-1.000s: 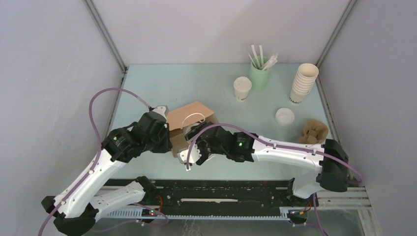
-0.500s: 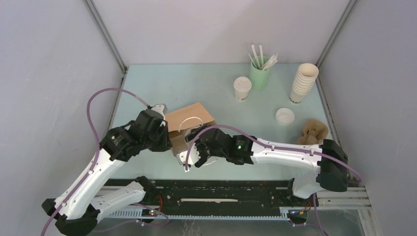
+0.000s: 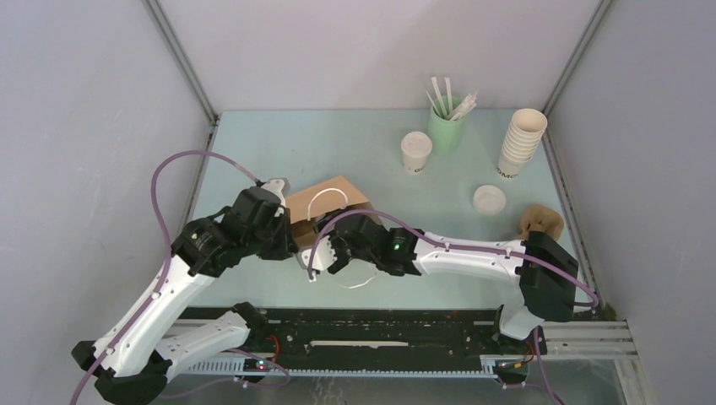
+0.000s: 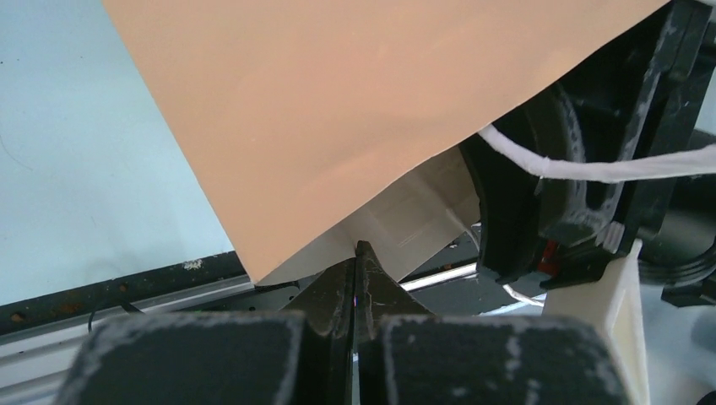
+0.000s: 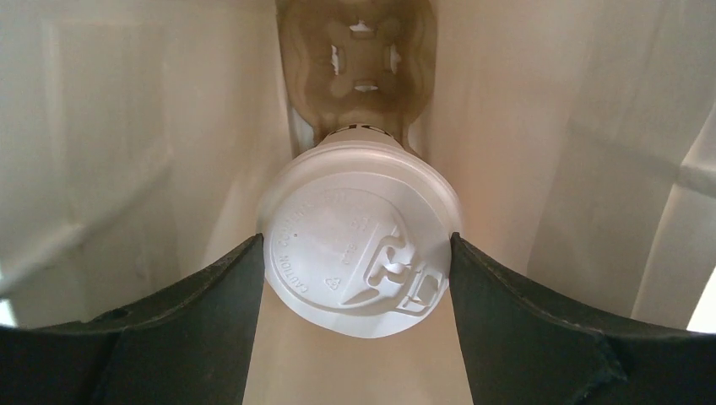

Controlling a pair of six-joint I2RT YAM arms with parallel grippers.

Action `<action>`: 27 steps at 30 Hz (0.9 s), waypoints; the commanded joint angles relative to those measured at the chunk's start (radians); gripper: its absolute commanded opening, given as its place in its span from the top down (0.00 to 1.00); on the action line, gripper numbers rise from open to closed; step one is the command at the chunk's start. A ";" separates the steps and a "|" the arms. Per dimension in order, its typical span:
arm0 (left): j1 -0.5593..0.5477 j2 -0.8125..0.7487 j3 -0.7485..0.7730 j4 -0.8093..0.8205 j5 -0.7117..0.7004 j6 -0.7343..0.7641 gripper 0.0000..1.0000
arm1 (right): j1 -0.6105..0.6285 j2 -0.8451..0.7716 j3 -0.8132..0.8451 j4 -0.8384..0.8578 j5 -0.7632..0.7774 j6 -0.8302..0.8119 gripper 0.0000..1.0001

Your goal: Pack the takeout coffee

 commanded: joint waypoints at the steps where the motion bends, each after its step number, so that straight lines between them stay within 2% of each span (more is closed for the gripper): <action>1: 0.005 -0.006 0.044 0.003 0.019 0.038 1.00 | -0.038 -0.004 -0.001 0.042 -0.017 -0.043 0.56; 6: 0.005 -0.006 0.032 -0.012 0.018 0.049 1.00 | -0.070 -0.028 -0.001 0.031 0.020 -0.085 0.55; 16: 0.005 -0.008 0.034 -0.015 0.020 0.056 1.00 | -0.126 -0.011 0.001 0.033 -0.117 -0.086 0.53; 27: 0.004 0.003 0.048 -0.010 0.024 0.053 1.00 | -0.160 0.043 0.029 0.063 -0.160 -0.078 0.54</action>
